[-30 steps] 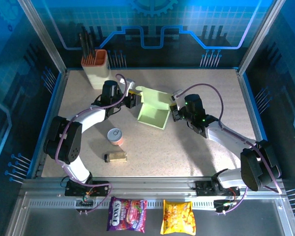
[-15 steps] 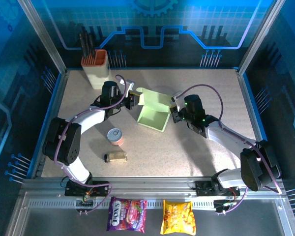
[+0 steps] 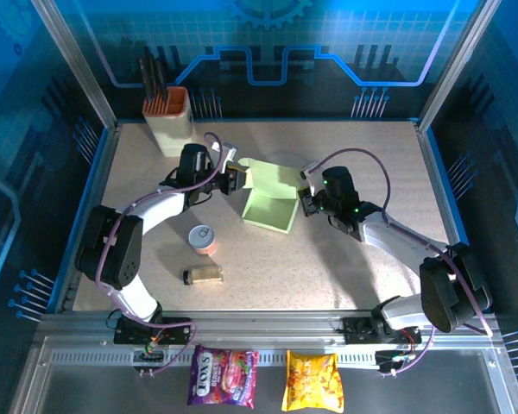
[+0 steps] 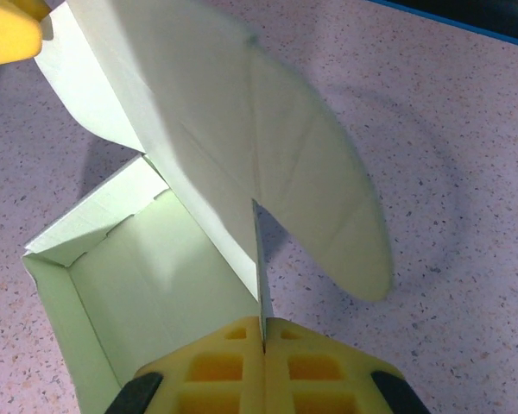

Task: Fold the paper box

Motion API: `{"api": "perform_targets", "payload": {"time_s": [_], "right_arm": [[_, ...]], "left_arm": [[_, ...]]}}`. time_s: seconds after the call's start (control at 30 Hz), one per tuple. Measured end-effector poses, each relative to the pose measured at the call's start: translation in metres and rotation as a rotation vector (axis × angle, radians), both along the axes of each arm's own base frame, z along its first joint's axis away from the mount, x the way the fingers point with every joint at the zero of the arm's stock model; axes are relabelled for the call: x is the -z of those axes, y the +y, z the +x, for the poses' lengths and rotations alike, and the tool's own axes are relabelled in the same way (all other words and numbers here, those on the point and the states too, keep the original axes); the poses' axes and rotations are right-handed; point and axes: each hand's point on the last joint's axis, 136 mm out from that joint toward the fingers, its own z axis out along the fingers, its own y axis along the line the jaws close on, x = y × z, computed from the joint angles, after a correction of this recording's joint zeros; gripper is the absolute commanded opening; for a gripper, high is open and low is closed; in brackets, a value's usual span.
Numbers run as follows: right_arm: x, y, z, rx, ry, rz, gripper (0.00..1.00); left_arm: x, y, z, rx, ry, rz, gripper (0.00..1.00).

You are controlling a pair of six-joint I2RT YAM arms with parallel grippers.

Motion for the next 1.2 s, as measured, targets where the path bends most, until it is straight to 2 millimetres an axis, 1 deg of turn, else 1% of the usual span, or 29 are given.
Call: {"api": "perform_targets", "payload": {"time_s": [0.13,0.27,0.37,0.4,0.53,0.67,0.8,0.87,0.97,1.1,1.2], "right_arm": [[0.002,0.0,0.0,0.001,0.005,-0.002,0.0],[0.004,-0.001,0.001,0.005,0.01,-0.004,0.0],[0.004,-0.001,0.001,0.006,0.012,-0.003,0.0],[0.004,-0.001,0.001,0.006,0.012,-0.003,0.0],[0.006,-0.001,0.001,0.006,0.016,-0.004,0.0],[0.008,-0.001,0.002,0.008,0.022,-0.005,0.0],[0.008,-0.001,0.006,0.023,0.033,0.0,0.0],[0.007,-0.003,0.009,0.057,0.041,0.007,0.0],[0.01,-0.009,0.012,0.129,0.072,0.026,0.0],[0.011,-0.013,0.022,0.257,0.106,0.047,0.0],[0.01,-0.011,0.023,0.327,0.104,0.055,0.0]], "left_arm": [[0.006,0.0,-0.004,0.007,0.028,0.009,0.25],[0.011,0.002,-0.007,0.015,0.039,0.031,0.24],[0.015,0.003,-0.009,0.019,0.05,0.044,0.29],[0.016,0.003,-0.01,0.021,0.055,0.048,0.29],[0.016,0.002,-0.01,0.021,0.063,0.066,0.2],[0.017,0.003,-0.01,0.018,0.07,0.075,0.16],[0.018,0.001,-0.011,0.014,0.077,0.088,0.17],[0.018,-0.002,-0.01,0.008,0.073,0.097,0.15],[0.019,-0.009,-0.012,-0.003,0.077,0.106,0.1],[0.02,-0.017,-0.013,-0.047,0.098,0.102,0.11],[0.019,-0.018,-0.008,-0.105,0.115,0.1,0.12]]}}
